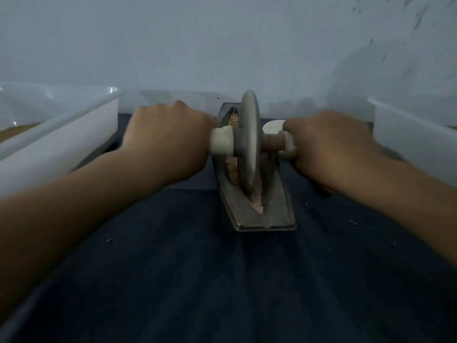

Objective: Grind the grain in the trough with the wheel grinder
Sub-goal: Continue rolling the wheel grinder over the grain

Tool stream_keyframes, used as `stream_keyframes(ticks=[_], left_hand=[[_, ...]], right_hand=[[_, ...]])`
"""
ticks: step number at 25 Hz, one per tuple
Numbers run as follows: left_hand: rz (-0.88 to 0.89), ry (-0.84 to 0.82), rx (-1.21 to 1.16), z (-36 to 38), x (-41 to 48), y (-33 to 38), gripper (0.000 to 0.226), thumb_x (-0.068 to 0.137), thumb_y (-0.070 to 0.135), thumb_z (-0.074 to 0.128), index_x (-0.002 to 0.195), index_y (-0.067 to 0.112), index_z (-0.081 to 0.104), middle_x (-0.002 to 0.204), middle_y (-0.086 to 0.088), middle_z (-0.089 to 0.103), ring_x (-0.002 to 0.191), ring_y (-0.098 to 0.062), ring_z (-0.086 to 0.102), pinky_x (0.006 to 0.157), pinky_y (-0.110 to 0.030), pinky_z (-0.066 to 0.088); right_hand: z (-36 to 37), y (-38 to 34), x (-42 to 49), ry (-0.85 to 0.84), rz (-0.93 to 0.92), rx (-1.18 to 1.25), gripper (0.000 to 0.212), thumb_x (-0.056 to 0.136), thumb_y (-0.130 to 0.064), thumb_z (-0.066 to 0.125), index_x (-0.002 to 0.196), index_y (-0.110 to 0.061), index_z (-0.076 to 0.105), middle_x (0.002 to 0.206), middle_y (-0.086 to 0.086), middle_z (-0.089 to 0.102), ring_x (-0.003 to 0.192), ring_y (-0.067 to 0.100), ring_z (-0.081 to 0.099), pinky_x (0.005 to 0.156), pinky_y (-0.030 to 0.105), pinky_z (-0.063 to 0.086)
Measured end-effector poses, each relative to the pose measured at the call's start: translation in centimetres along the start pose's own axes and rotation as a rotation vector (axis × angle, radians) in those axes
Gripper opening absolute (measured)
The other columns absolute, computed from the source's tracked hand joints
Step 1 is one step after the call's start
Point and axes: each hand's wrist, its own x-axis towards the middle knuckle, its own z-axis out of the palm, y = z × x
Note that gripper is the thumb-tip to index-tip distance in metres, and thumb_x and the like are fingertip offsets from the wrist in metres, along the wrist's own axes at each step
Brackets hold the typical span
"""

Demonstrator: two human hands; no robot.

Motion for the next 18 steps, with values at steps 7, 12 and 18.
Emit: stream_keyframes(ticks=[7, 12, 18], left_hand=[[-0.167, -0.205, -0.152, 2.0, 3.5, 0.5, 0.011, 0.089, 0.026, 0.057, 0.099, 0.026, 0.063, 0.082, -0.004, 0.056, 0.071, -0.031, 0.057, 0.06, -0.035, 0.04], [0.062, 0.174, -0.062, -2.8, -2.3, -0.6, 0.01, 0.066, 0.033, 0.056, 0.071, 0.032, 0.048, 0.057, 0.007, 0.019, 0.039, -0.018, 0.022, 0.052, -0.016, 0.011], [-0.146, -0.155, -0.058, 1.6, 3.3, 0.9, 0.008, 0.087, 0.025, 0.058, 0.094, 0.027, 0.062, 0.07, 0.001, 0.043, 0.062, -0.026, 0.047, 0.055, -0.032, 0.033]], right_hand=[[0.5, -1.7, 6.6, -0.129, 0.044, 0.008, 0.02, 0.09, -0.006, 0.061, 0.105, -0.02, 0.065, 0.1, 0.007, 0.063, 0.097, 0.033, 0.064, 0.068, 0.034, 0.038], [-2.1, 0.5, -2.5, 0.124, -0.055, 0.106, 0.024, 0.063, -0.02, 0.071, 0.071, -0.03, 0.051, 0.054, -0.012, 0.036, 0.043, 0.006, 0.025, 0.047, 0.014, 0.014], [1.0, -2.1, 5.1, -0.122, 0.077, 0.084, 0.006, 0.092, -0.02, 0.062, 0.093, -0.026, 0.063, 0.083, 0.002, 0.054, 0.08, 0.03, 0.056, 0.058, 0.03, 0.034]])
